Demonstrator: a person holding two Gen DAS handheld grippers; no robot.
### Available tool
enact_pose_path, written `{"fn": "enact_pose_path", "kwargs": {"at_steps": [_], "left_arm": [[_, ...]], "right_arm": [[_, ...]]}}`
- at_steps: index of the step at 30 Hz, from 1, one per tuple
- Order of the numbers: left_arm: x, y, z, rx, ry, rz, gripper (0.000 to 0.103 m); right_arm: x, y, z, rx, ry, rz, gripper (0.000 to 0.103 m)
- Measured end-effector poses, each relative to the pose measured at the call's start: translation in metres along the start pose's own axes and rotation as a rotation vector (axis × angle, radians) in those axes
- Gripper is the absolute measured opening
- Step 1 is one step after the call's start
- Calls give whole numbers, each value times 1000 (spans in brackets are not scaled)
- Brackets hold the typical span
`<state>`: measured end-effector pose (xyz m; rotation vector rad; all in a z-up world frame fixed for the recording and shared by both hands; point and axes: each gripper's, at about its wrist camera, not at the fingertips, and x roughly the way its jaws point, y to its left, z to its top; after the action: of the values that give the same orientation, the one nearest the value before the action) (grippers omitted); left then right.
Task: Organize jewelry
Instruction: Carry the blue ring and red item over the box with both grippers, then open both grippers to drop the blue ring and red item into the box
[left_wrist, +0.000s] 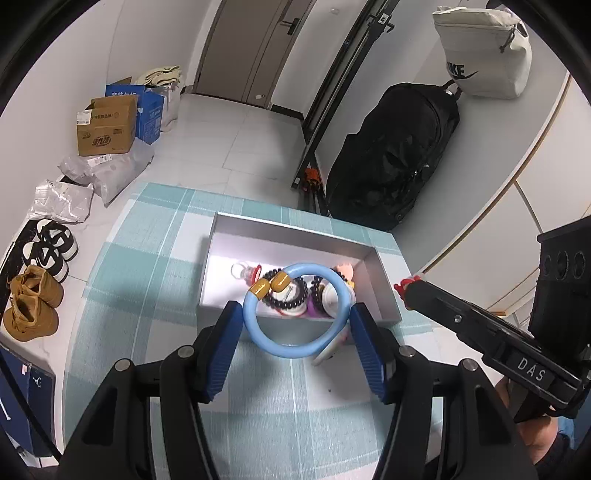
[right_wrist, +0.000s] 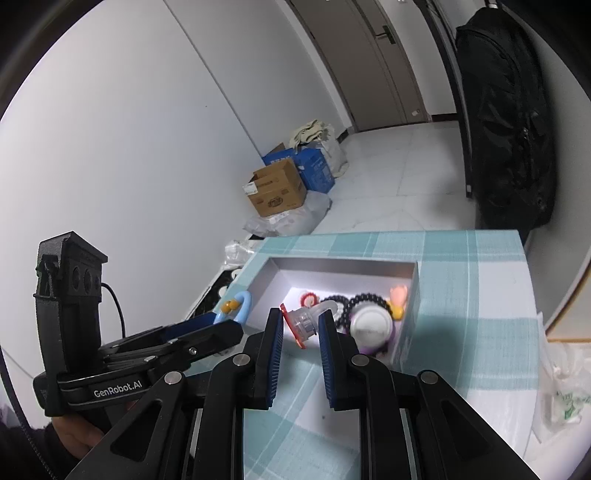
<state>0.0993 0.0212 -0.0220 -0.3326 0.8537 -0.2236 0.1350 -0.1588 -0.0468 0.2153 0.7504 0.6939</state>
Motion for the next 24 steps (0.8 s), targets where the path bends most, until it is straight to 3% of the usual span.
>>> {"fn": "enact_pose_path", "kwargs": {"at_steps": [10, 24], "left_arm": [[18, 0, 29, 38, -18, -3, 55], [48, 4, 37, 40, 46, -17, 55]], "right_arm": [[20, -13, 24, -9, -2, 18, 18], [39, -34, 36, 28, 16, 34, 18]]}}
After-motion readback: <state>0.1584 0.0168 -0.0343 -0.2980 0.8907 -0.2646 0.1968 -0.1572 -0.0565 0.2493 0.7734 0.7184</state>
